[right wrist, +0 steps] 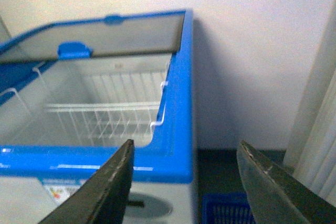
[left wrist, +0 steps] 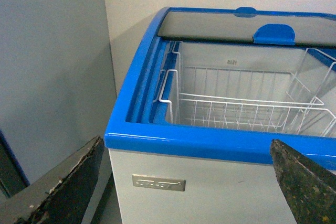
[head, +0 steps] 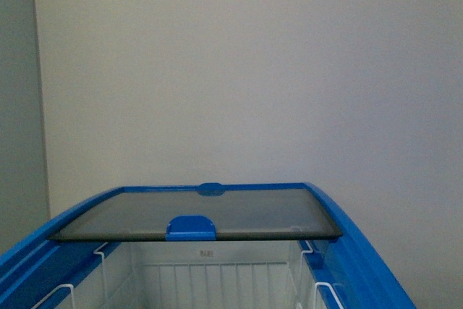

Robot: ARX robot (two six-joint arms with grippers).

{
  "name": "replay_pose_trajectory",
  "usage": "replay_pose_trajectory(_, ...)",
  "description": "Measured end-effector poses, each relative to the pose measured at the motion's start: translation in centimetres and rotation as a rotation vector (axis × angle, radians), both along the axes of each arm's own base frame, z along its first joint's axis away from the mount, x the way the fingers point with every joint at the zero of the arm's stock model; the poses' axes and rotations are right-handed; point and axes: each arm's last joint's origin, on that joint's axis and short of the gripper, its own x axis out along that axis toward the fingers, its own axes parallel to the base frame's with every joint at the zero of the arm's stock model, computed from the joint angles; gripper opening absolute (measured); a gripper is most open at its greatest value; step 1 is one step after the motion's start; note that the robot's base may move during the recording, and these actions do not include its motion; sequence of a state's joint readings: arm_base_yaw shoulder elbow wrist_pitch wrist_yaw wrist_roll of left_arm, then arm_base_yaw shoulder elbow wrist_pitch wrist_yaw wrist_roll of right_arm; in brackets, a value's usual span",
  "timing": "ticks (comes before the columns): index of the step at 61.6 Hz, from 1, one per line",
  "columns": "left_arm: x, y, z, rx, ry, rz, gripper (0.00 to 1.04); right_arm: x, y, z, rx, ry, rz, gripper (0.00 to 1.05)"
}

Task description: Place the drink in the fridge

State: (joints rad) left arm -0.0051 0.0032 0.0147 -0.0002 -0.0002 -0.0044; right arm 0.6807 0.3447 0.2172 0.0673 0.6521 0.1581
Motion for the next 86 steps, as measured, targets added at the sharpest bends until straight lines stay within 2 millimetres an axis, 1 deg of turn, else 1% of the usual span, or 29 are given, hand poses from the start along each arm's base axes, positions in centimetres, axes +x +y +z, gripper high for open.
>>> replay_pose_trajectory(1,0.0,0.0,0.0,0.0,0.0,0.0,0.97,-0.1,-0.5,0.1,-0.014,-0.027,-0.002,0.55)
replay_pose_trajectory(6,0.0,0.0,0.0,0.0,0.0,0.0,0.97,-0.2,-1.7,-0.3,-0.061,-0.058,-0.01,0.38)
replay_pose_trajectory(11,0.0,0.0,0.0,0.0,0.0,-0.001,0.97,0.0,-2.5,-1.7,-0.1,-0.035,-0.003,0.21)
replay_pose_trajectory(14,0.0,0.0,0.0,0.0,0.0,0.0,0.97,0.0,-2.9,-2.0,-0.105,-0.039,-0.008,0.1)
replay_pose_trajectory(17,0.0,0.0,0.0,0.0,0.0,0.0,0.97,-0.1,-3.2,-2.1,-0.106,-0.045,-0.011,0.03)
replay_pose_trajectory(36,0.0,0.0,0.0,0.0,0.0,0.0,0.97,-0.1,-4.4,-3.1,-0.114,-0.049,-0.013,0.03)
replay_pose_trajectory(37,0.0,0.0,0.0,0.0,0.0,0.0,0.97,-0.2,-5.7,-4.7,-0.116,-0.056,-0.023,0.03)
replay_pose_trajectory(53,0.0,0.0,0.0,0.0,0.0,0.0,0.97,-0.2,-5.7,-4.7,-0.116,-0.057,-0.023,0.03)
replay_pose_trajectory(57,0.0,0.0,0.0,0.0,0.0,0.0,0.97,-0.2,-5.7,-4.7,-0.118,-0.057,-0.023,0.14)
replay_pose_trajectory(59,0.0,0.0,0.0,0.0,0.0,0.0,0.97,-0.2,-5.7,-4.7,-0.118,-0.057,-0.023,0.17)
replay_pose_trajectory(66,0.0,0.0,0.0,0.0,0.0,0.0,0.97,-0.2,-5.7,-4.7,-0.118,-0.058,-0.023,0.41)
replay_pose_trajectory(70,0.0,0.0,0.0,0.0,0.0,0.0,0.97,-0.2,-5.7,-4.7,-0.118,-0.058,-0.023,0.5)
replay_pose_trajectory(72,0.0,0.0,0.0,0.0,0.0,0.0,0.97,-0.2,-5.7,-4.7,-0.118,-0.058,-0.023,0.59)
replay_pose_trajectory(83,0.0,0.0,0.0,0.0,0.0,0.0,0.97,-0.2,-5.7,-4.7,-0.118,-0.058,-0.023,0.97)
replay_pose_trajectory(84,0.0,0.0,0.0,0.0,0.0,0.0,0.97,-0.2,-5.7,-4.7,-0.118,-0.058,-0.023,0.99)
replay_pose_trajectory(86,0.0,0.0,0.0,0.0,0.0,0.0,0.97,-0.2,-5.7,-4.7,-0.118,-0.058,-0.023,0.97)
